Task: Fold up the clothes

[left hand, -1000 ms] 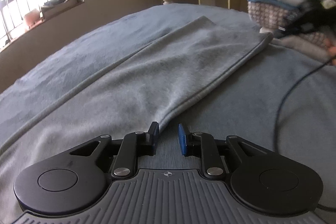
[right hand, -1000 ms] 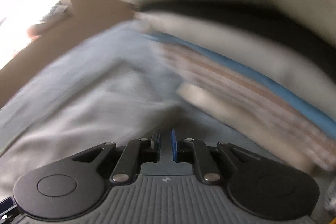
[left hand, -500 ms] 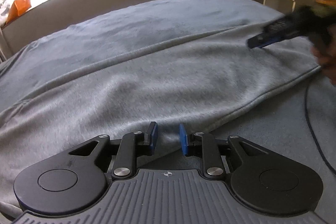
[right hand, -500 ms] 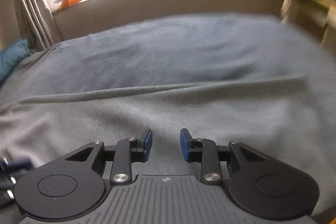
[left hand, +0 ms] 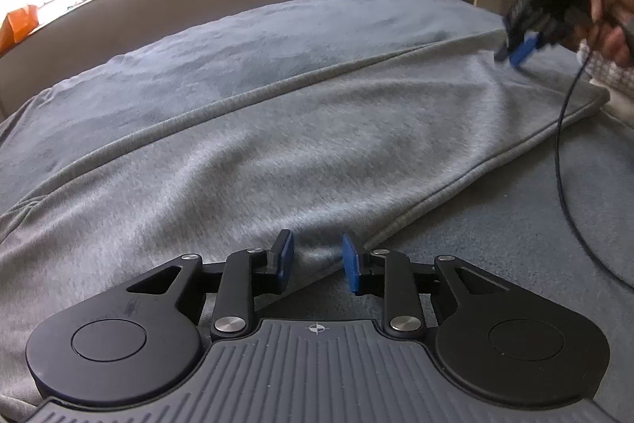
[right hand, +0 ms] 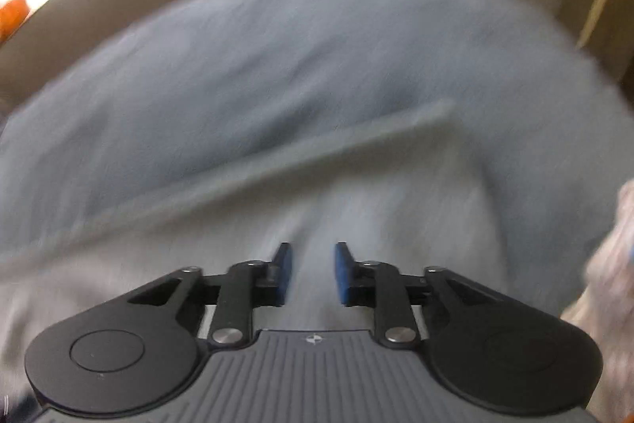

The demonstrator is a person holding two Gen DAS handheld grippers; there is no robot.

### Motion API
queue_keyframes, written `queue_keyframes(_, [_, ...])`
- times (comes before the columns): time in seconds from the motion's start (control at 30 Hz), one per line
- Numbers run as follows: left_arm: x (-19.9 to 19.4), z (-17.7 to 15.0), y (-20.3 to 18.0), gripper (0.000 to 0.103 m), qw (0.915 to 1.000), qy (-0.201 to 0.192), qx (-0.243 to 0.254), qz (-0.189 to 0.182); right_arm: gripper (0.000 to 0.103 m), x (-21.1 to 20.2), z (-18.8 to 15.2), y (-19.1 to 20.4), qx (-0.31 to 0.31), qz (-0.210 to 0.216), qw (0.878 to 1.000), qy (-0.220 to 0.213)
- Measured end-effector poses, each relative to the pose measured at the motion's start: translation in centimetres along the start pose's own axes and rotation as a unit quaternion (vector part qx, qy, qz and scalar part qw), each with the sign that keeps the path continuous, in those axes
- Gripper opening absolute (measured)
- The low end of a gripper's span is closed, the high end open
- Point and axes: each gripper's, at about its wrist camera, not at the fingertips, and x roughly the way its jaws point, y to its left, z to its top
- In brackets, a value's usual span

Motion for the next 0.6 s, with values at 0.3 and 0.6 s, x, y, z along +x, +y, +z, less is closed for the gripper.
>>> queue_keyframes(0.3, [0.1, -0.3, -0.4, 0.032, 0.9999, -0.003, 0.017, -0.002, 0.02, 1.0, 3.5, -2.0, 0.06, -0.09, 0.994, -0.031])
queue_keyframes(0.6, [0.3, -0.2, -0.7, 0.034, 0.9998, 0.0, 0.018, -0.006, 0.026, 3.2, 3.0, -0.3, 0.05, -0.065, 0.997, -0.013])
